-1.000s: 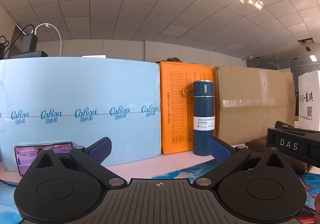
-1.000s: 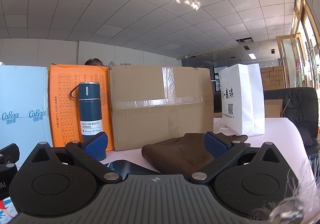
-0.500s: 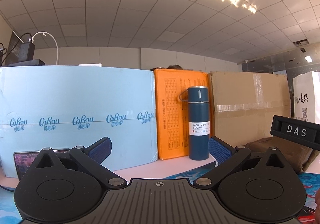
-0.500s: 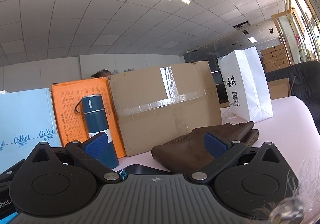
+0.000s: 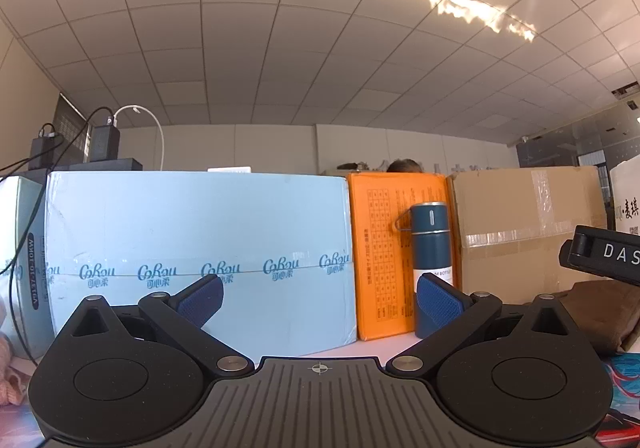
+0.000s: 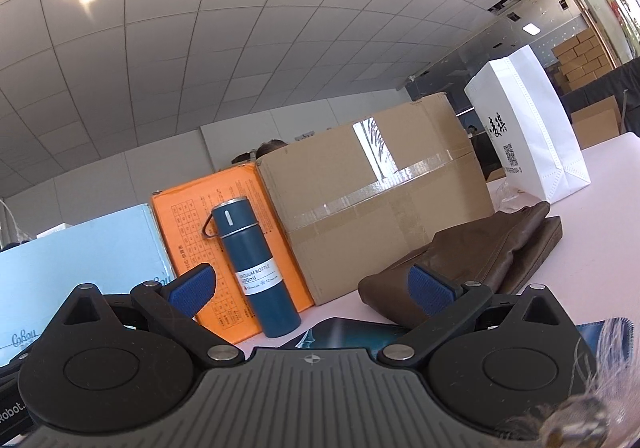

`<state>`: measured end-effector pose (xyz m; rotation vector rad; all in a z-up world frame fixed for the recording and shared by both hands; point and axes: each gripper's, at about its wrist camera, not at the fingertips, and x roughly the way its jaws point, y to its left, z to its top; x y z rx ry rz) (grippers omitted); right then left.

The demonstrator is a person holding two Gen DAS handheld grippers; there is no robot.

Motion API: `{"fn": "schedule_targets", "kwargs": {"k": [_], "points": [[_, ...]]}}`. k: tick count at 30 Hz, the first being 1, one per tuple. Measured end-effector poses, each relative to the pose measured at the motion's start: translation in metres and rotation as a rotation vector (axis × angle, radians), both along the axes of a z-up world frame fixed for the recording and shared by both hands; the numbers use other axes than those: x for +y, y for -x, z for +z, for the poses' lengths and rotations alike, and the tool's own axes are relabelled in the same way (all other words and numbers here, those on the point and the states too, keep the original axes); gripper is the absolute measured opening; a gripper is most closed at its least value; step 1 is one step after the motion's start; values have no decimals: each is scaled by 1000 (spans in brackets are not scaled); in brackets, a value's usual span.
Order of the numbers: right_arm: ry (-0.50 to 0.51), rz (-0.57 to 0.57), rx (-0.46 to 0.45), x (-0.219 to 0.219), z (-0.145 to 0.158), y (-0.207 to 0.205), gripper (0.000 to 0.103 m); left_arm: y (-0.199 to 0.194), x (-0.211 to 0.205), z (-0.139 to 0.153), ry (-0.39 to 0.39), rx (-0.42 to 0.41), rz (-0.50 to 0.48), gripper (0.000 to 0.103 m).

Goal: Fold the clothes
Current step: 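Turn both tools toward the cream knit sweater on the table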

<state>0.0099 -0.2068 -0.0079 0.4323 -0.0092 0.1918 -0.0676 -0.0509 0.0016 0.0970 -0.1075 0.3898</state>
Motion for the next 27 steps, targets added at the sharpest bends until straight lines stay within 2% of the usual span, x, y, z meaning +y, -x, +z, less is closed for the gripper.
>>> {"fn": "schedule_targets", "kwargs": {"k": [4, 11, 15, 18, 20, 24, 27], "points": [[-21, 25, -22, -1, 1, 4, 103, 12, -5, 4, -3, -10, 10, 103], [-59, 105, -40, -7, 0, 8, 103, 48, 3, 18, 56, -23, 60, 103], [-59, 208, -43, -6, 1, 10, 103, 82, 10, 22, 61, -49, 190, 103], [-47, 279, -47, -2, 3, 12, 103, 105, 15, 20, 21, -41, 304, 103], [-35, 297, -53, 1, 4, 14, 103, 122, 20, 17, 8, -39, 347, 103], [-4, 335, -53, 10, 8, 22, 103, 156, 35, 11, 63, -15, 400, 103], [31, 476, -19, 27, 13, 35, 103, 183, 49, 4, 103, -13, 466, 103]]}}
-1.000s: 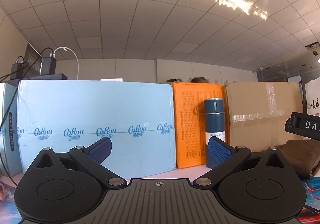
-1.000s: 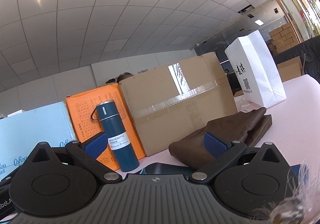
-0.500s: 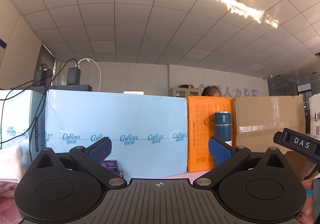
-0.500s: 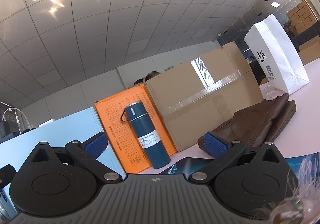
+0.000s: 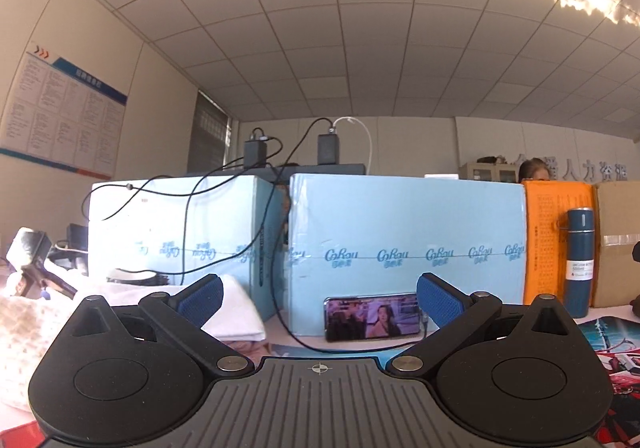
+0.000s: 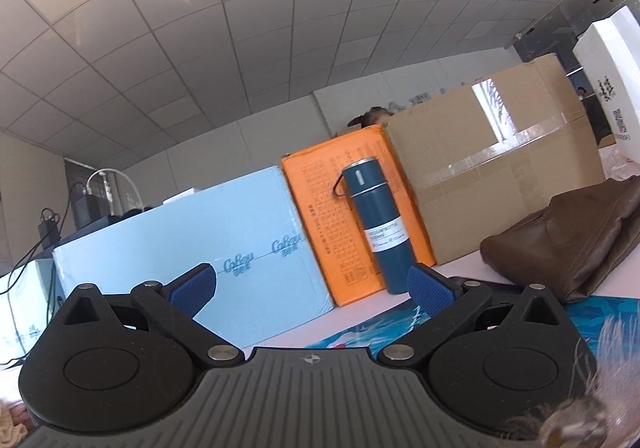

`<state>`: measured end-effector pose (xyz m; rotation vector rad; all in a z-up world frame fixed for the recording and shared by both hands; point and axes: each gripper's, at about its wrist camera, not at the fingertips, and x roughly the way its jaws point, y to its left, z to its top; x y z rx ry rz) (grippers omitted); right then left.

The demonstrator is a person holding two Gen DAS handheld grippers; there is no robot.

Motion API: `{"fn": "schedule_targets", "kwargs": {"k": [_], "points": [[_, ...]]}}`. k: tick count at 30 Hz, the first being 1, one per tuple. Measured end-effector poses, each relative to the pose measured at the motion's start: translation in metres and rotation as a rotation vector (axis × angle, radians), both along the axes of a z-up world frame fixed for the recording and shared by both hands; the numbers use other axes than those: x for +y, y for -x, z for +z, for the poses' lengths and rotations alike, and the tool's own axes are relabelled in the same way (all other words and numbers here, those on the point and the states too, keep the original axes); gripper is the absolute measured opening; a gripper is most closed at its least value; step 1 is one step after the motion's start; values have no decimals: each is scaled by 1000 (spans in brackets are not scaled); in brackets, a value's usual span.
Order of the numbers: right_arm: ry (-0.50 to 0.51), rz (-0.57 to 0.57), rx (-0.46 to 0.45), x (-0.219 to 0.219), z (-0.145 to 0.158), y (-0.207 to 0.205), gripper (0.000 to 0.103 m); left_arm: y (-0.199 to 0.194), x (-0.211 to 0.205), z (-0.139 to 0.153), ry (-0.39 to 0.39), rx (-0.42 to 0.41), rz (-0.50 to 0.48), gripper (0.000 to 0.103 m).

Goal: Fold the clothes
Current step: 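Turn both tools toward the cream knit sweater on the table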

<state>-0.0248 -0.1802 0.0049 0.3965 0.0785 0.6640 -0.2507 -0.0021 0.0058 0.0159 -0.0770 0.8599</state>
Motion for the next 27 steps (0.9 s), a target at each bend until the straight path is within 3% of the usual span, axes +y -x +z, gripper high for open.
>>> {"fn": "schedule_targets", "kwargs": {"k": [12, 18, 27], "points": [[195, 633, 148, 116, 15, 70, 103, 113, 68, -17, 148, -129, 368, 103], [266, 874, 325, 185, 11, 94, 103, 166, 95, -28, 231, -173, 486, 103], [322, 981, 445, 287, 18, 112, 103, 190, 144, -19, 330, -229, 398, 103]]}}
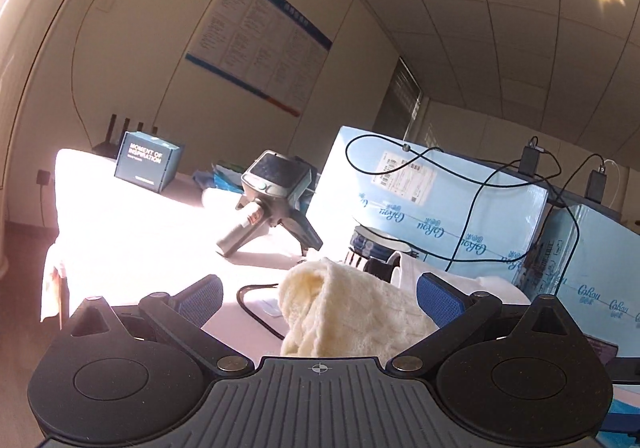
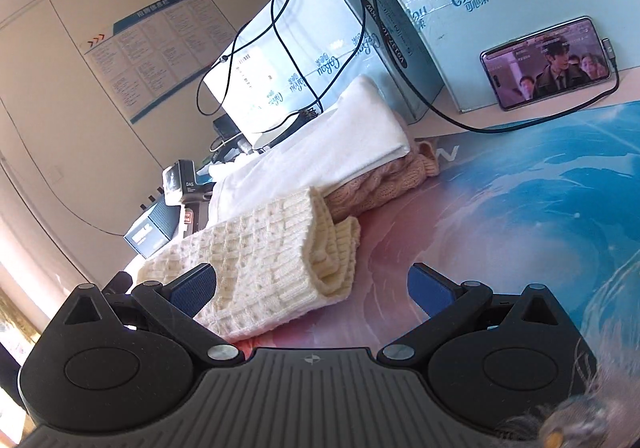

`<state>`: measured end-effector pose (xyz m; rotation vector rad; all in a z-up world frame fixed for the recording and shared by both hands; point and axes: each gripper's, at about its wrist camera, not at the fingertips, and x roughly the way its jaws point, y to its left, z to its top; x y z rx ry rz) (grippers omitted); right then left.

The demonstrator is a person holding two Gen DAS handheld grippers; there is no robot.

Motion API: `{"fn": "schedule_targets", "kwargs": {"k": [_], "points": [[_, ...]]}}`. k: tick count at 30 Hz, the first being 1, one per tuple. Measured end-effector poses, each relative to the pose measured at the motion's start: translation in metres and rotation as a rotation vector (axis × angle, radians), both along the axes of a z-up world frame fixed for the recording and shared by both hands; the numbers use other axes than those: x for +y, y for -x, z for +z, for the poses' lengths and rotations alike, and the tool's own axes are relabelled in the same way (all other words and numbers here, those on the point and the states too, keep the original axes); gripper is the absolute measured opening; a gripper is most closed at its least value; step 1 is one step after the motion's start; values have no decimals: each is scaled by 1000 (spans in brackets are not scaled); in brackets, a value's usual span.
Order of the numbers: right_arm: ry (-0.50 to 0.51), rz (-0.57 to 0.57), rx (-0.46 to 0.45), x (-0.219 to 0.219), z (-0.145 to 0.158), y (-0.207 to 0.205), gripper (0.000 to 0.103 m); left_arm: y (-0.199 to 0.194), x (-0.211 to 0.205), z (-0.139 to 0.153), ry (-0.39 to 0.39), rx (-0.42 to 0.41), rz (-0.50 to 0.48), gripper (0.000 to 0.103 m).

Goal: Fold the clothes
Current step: 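Turn both tools toward the cream knit sweater on the table, then grasp the cream sweater with both grippers and lift it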

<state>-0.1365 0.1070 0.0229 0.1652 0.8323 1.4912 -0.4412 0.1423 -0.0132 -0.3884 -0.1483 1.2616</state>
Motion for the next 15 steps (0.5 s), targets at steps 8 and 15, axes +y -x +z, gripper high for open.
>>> {"fn": "schedule_targets", "kwargs": {"k": [8, 15], "points": [[89, 11, 66, 79, -26, 9, 103, -14, 36, -17, 148, 15, -196, 103], [70, 33, 10, 91, -28, 24, 103, -24, 39, -22, 171, 53, -270, 90]]}}
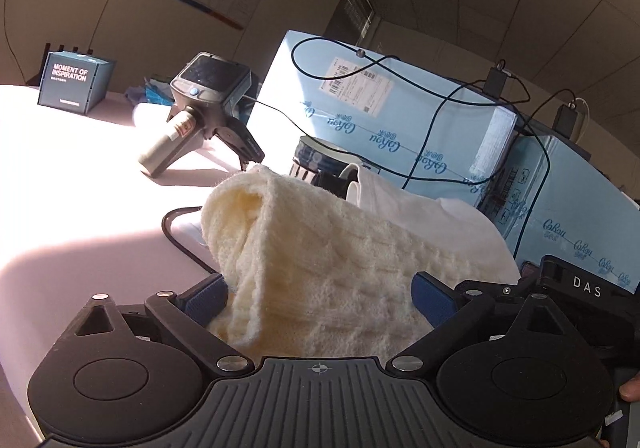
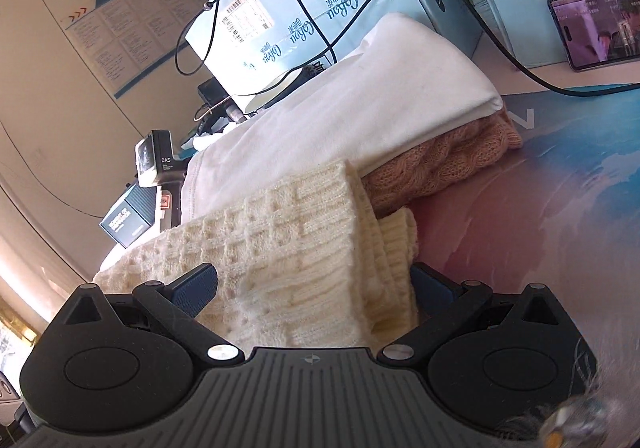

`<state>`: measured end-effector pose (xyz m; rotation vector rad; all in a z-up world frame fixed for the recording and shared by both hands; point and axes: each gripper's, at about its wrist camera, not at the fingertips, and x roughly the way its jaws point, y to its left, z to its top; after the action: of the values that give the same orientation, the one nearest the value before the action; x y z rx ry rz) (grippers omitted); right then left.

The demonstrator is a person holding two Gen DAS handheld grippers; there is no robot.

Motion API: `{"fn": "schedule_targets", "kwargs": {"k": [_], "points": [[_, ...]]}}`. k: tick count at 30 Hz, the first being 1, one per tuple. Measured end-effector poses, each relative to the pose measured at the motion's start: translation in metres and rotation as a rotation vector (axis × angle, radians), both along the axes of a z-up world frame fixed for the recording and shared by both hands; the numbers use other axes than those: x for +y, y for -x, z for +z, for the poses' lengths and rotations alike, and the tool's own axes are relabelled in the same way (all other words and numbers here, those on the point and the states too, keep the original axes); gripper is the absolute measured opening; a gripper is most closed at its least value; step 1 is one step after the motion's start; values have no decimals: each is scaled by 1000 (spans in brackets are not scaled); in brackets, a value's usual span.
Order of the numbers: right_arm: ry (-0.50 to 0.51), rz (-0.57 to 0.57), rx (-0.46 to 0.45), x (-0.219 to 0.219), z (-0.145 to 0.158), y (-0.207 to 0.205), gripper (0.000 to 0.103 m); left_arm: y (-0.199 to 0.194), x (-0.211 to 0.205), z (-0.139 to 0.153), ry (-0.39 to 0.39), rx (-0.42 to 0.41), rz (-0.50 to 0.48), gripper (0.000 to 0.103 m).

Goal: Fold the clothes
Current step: 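Grasp the cream sweater with both grippers and lift it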

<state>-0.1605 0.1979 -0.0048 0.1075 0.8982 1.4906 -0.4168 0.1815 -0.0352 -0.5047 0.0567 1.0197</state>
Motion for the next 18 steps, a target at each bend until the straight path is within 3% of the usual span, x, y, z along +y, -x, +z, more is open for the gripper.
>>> {"fn": "schedule_targets", "kwargs": {"k": [3, 5, 8, 10, 14, 18], "points": [[11, 0, 5, -4, 0, -2, 91, 2, -6, -2, -24, -14, -6, 81], [21, -2, -35, -6, 1, 2, 75, 5, -14, -3, -26, -14, -14, 74], [24, 4, -47, -16, 1, 4, 63, 9, -32, -4, -42, -15, -17, 59], [20, 10, -37, -25, 3, 1, 55, 13, -45, 0, -63, -24, -13, 41], [-5, 34, -25, -49, 13, -5, 38, 12, -70, 18, -112, -43, -50, 32], [-53, 42, -10, -82, 25, -19, 35, -9, -98, 45, -210, -23, -111, 31]]}}
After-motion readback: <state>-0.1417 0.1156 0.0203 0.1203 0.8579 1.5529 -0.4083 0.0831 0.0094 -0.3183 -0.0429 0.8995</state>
